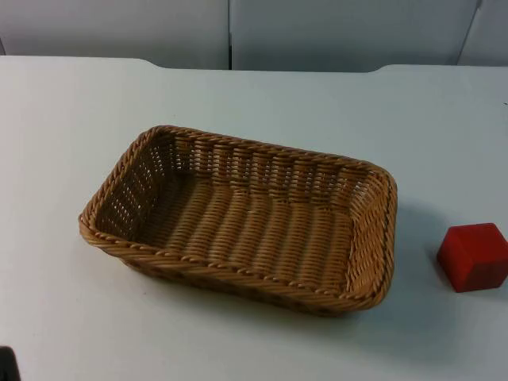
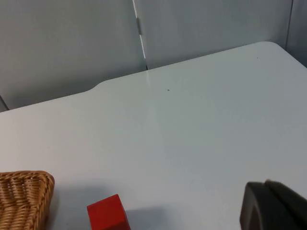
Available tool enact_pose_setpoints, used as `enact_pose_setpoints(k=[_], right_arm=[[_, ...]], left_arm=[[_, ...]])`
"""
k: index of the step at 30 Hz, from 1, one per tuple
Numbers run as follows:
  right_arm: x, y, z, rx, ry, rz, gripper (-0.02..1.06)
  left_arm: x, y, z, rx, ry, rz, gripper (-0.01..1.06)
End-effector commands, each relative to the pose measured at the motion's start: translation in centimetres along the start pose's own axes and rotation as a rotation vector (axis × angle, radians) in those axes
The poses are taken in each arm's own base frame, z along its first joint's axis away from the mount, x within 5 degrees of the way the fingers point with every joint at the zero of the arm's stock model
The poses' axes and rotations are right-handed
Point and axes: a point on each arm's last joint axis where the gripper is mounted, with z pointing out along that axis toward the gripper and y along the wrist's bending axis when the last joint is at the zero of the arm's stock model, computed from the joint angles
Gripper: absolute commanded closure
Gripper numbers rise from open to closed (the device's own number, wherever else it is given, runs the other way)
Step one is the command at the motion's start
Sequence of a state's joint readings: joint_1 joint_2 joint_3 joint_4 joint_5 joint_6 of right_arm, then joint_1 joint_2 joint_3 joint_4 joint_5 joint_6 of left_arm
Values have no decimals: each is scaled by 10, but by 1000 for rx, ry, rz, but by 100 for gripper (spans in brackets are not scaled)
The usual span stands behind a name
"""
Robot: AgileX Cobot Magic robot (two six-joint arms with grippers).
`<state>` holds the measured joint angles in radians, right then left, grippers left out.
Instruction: Pick up the basket with the left hand and place the cube into the basket with the right hand.
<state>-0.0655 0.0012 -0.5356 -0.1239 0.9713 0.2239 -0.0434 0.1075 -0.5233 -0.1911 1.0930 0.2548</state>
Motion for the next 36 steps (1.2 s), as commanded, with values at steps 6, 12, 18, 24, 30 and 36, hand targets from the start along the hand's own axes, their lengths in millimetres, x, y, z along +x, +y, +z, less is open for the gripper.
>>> enact_pose_setpoints(k=[6, 12, 18, 24, 30, 36], right_arm=[[0, 0, 1, 6, -10, -5, 105], [0, 0, 1, 6, -10, -5, 105], [0, 0, 1, 6, -10, -5, 105], [0, 0, 1, 6, -10, -5, 105], [0, 0, 1, 6, -10, -5, 105], [0, 0, 1, 6, -10, -5, 105]], left_arm=[[-16, -11, 6, 159, 18, -172, 105], [-55, -15, 37, 378, 169, -113, 104], [-90, -6, 72, 427, 228, -102, 73], [-118, 10, 114, 376, 235, -134, 37], [-126, 25, 180, 378, 360, -127, 37], [-117, 36, 241, 376, 434, -82, 37]])
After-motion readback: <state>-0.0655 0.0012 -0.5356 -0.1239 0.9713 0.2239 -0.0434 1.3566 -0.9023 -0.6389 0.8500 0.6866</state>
